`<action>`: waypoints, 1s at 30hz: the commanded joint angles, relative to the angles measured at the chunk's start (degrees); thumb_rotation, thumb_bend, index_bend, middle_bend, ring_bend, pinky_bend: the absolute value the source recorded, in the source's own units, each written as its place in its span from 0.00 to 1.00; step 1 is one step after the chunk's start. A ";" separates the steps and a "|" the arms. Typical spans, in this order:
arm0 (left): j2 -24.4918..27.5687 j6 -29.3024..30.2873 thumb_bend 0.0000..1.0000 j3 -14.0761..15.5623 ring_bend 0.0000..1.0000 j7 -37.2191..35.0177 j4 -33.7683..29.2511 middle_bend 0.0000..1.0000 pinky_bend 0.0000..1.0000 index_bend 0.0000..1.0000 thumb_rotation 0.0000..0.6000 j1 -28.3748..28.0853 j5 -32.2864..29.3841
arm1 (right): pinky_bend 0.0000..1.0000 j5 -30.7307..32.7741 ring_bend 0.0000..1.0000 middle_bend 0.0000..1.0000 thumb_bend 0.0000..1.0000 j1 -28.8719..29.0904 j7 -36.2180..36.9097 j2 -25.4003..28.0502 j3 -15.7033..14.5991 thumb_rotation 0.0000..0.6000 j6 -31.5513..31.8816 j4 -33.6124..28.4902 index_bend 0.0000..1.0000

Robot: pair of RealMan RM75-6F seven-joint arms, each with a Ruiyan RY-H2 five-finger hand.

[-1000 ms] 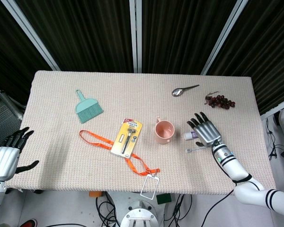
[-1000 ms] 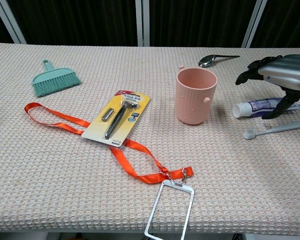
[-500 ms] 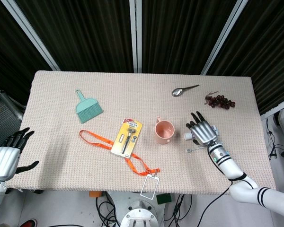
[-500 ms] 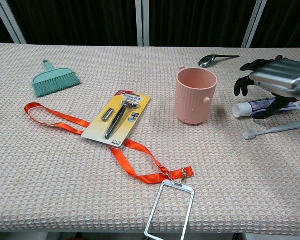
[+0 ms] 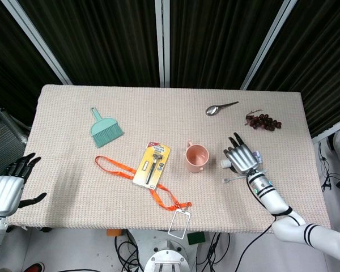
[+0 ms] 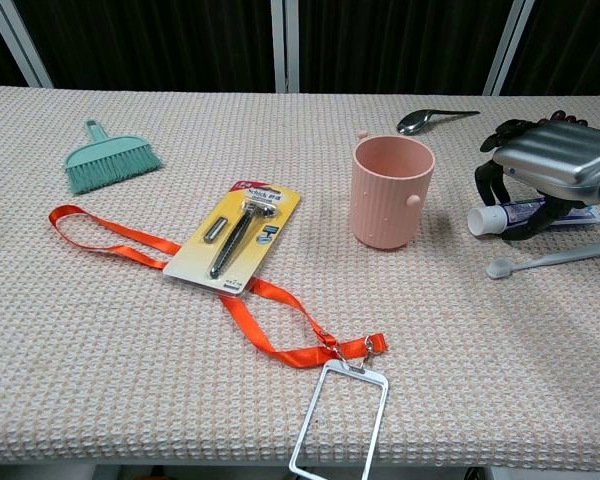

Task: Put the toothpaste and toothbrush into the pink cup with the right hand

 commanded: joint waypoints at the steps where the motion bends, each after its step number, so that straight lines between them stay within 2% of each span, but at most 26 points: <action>1: -0.03 0.03 0.09 0.01 0.11 -0.01 0.01 0.08 0.22 0.13 0.89 -0.01 0.05 | 0.00 -0.40 0.13 0.58 0.52 -0.07 0.11 -0.15 0.04 1.00 0.76 0.24 0.66; 6: 0.06 0.10 0.09 0.03 0.11 -0.02 -0.02 0.08 0.22 0.13 0.88 0.06 -0.02 | 0.00 -2.27 0.17 0.64 0.58 -1.11 2.56 0.57 -0.06 1.00 4.15 0.37 0.74; 11: 0.28 0.26 0.09 0.05 0.11 0.00 -0.17 0.08 0.22 0.13 0.89 0.10 0.11 | 0.00 -4.80 0.18 0.67 0.58 -3.95 8.88 4.89 0.37 1.00 11.01 -2.17 0.79; 15: 0.28 0.05 0.09 0.10 0.11 0.02 -0.13 0.08 0.22 0.13 0.88 0.03 0.07 | 0.00 -6.09 0.19 0.69 0.58 -6.23 16.26 9.47 2.74 1.00 17.93 -6.22 0.81; 19: 0.02 -0.11 0.09 0.03 0.11 -0.03 -0.05 0.08 0.22 0.13 0.89 -0.11 0.02 | 0.00 -7.33 0.20 0.70 0.59 -6.62 25.12 12.07 6.75 1.00 23.63 -11.23 0.82; 24: 0.09 -0.03 0.09 -0.04 0.11 0.04 -0.03 0.08 0.22 0.13 0.89 -0.13 -0.01 | 0.00 -6.34 0.21 0.71 0.61 -4.74 36.76 9.73 11.39 1.00 25.53 -16.29 0.83; 30: 0.38 0.27 0.09 -0.17 0.11 -0.22 0.02 0.08 0.22 0.13 0.89 0.05 -0.26 | 0.00 -2.10 0.21 0.71 0.61 -2.32 44.98 3.53 13.60 1.00 22.39 -20.03 0.83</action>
